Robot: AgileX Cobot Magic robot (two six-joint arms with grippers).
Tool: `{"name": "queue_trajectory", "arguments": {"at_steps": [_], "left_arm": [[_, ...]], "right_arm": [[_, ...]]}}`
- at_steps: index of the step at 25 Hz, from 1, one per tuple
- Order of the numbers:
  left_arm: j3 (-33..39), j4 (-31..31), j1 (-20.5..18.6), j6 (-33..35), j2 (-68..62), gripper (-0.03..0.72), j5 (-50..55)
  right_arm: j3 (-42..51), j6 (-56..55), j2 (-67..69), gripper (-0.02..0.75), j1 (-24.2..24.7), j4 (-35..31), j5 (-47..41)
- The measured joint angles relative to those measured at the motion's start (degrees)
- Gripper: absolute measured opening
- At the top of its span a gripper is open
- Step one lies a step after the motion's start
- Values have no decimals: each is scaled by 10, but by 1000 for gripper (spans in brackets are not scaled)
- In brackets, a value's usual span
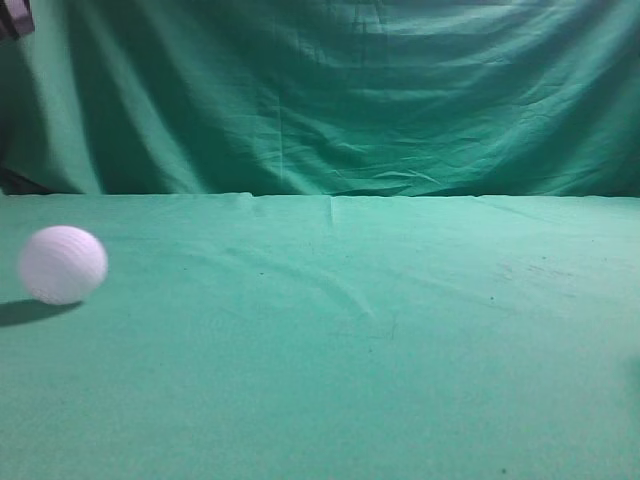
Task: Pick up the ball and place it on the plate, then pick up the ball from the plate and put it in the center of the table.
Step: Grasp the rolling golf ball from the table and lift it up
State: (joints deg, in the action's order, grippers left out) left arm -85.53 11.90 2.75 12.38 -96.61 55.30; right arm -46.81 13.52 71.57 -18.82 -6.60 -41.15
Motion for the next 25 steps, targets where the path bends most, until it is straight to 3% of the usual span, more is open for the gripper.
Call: {"name": "queue_trajectory", "arguments": {"at_steps": [1, 4, 11, 19, 25], "left_arm": [[0, 12, 0, 10, 6, 106, 0], [0, 51, 0, 45, 31, 0, 1], [28, 139, 1, 130, 106, 0, -7], [119, 145, 1, 145, 199, 0, -48], [230, 146, 1, 153, 298, 0, -92]], "right_arm": [[0, 0, 0, 0, 0, 0, -1], [0, 0, 0, 0, 0, 0, -1], [0, 0, 0, 0, 0, -1, -5], [0, 0, 0, 0, 0, -1, -6], [0, 0, 0, 0, 0, -1, -9]]}}
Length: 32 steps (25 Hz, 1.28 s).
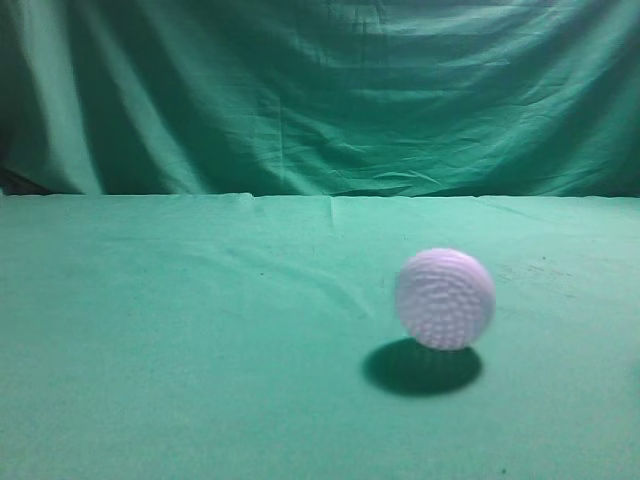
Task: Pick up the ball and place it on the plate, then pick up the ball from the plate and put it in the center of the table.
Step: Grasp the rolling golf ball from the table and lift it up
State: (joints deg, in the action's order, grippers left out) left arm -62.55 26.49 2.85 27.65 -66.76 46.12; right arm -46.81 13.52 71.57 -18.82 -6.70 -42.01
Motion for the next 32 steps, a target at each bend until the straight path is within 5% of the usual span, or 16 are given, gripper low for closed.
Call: {"name": "queue_trajectory", "arguments": {"at_steps": [10, 21, 32], "left_arm": [[143, 1, 0, 26, 144, 0, -47], [153, 11, 0, 30, 163, 0, -69], [153, 11, 0, 31, 163, 0, -70]], "right_arm": [[0, 0, 0, 0, 0, 0, -19], [0, 7, 0, 46, 0, -1, -32], [0, 71, 0, 613, -2, -72, -102]]}}
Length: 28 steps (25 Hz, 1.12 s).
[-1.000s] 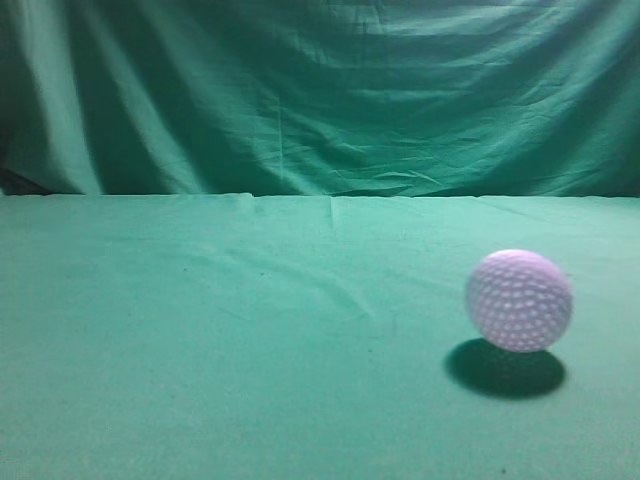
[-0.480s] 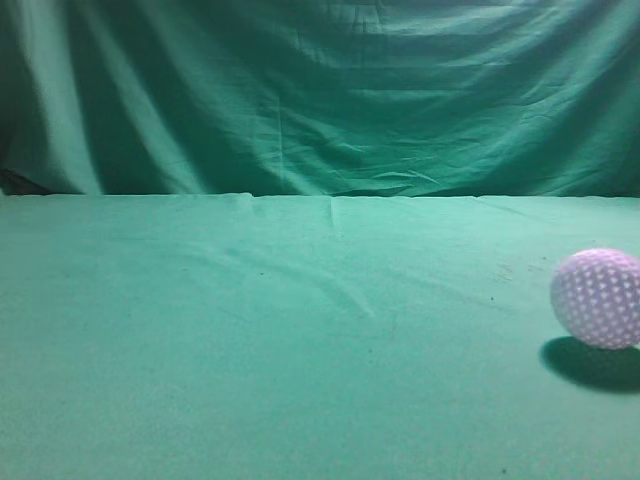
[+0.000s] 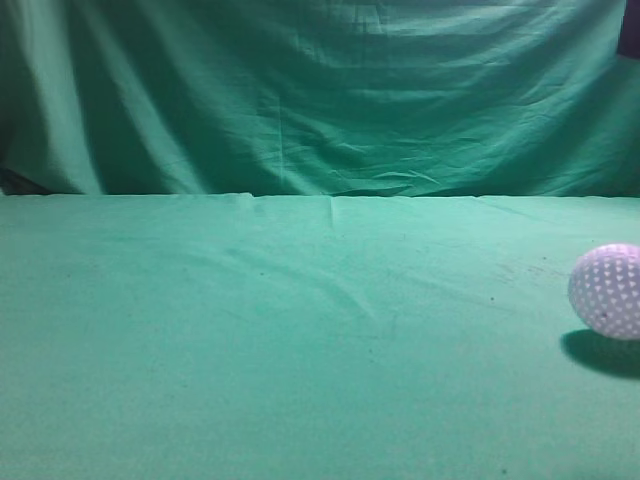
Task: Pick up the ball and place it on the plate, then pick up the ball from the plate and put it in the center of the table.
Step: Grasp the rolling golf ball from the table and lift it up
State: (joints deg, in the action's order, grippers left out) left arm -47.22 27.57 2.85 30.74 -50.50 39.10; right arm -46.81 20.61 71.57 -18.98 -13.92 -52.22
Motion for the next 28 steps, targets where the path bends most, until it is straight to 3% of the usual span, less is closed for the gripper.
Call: {"name": "queue_trajectory", "arguments": {"at_steps": [3, 4, 9, 24, 25, 28], "left_arm": [[0, 0, 0, 0, 0, 0, 0], [0, 0, 0, 0, 0, 0, 0], [0, 0, 0, 0, 0, 0, 0], [0, 0, 0, 0, 0, 0, 9], [0, 0, 0, 0, 0, 0, 9], [0, 0, 0, 0, 0, 0, 9]], "right_arm": [[0, 8, 0, 606, -19, -3, -14], [0, 9, 0, 647, -28, -3, -15], [0, 6, 11, 632, -73, 11, -16], [-1, -2, 172, 632, -77, 9, 58], [-1, 3, 177, 585, -77, 6, 64], [-1, 6, 195, 582, -77, 1, 71]]}}
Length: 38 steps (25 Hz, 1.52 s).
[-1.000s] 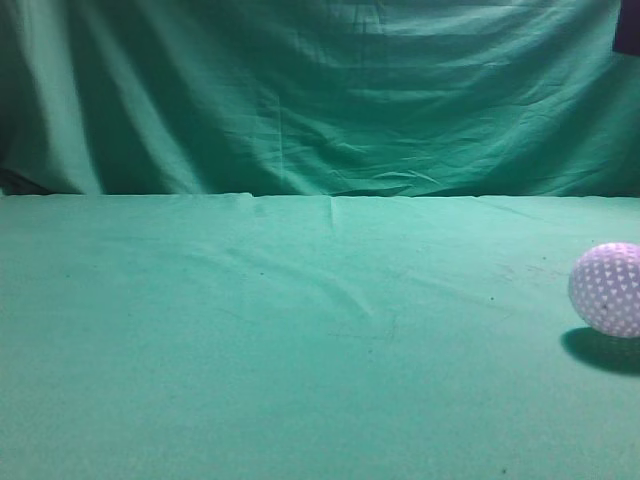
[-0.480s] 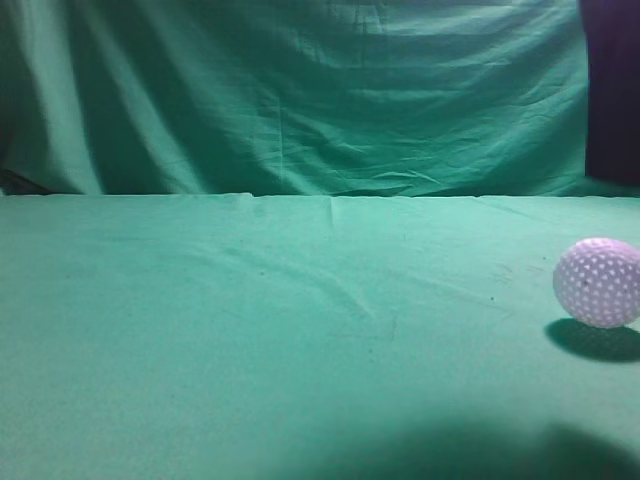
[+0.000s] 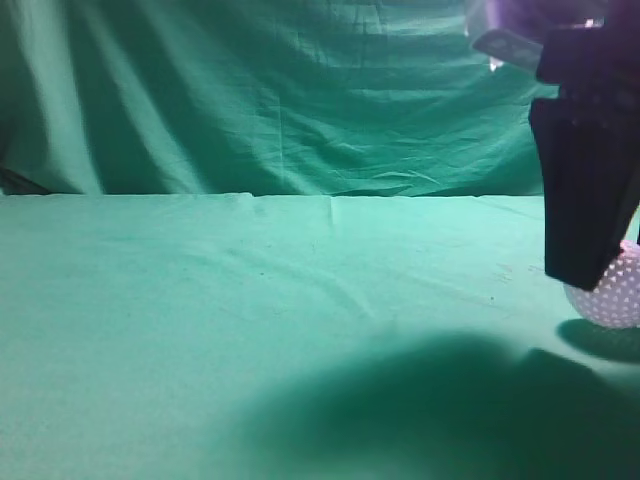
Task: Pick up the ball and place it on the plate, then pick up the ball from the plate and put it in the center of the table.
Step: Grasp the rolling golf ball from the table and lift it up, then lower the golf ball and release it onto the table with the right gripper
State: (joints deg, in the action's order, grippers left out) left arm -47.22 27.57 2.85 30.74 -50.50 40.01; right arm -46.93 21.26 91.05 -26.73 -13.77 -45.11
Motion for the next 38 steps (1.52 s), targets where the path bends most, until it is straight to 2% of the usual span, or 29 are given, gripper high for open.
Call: {"name": "queue_trajectory", "arguments": {"at_steps": [2, 3, 4, 5, 9, 14, 18, 27, 31, 38], "left_arm": [[0, 0, 0, 0, 0, 0, 0], [0, 0, 0, 0, 0, 0, 0], [0, 0, 0, 0, 0, 0, 0], [0, 0, 0, 0, 0, 0, 0], [0, 0, 0, 0, 0, 0, 0], [0, 0, 0, 0, 0, 0, 0], [0, 0, 0, 0, 0, 0, 0], [0, 19, 0, 0, 0, 0, 0], [0, 19, 0, 0, 0, 0, 0], [0, 19, 0, 0, 0, 0, -2]], "right_arm": [[0, 2, 9, 582, 0, -1, 4], [0, 5, 11, 527, 0, -2, 7], [-1, 12, 14, 524, 0, -2, 11], [-1, 17, 15, 469, 0, -2, 15], [-1, 24, 18, 335, 0, -2, 18], [-3, 25, 18, 343, 0, -2, 17], [-54, 26, 21, 343, 0, -2, -15], [-331, 14, 72, 343, -5, -12, -81], [-442, 13, 154, 343, -37, -9, -112], [-582, 12, 324, 343, -102, -2, -135]]}}
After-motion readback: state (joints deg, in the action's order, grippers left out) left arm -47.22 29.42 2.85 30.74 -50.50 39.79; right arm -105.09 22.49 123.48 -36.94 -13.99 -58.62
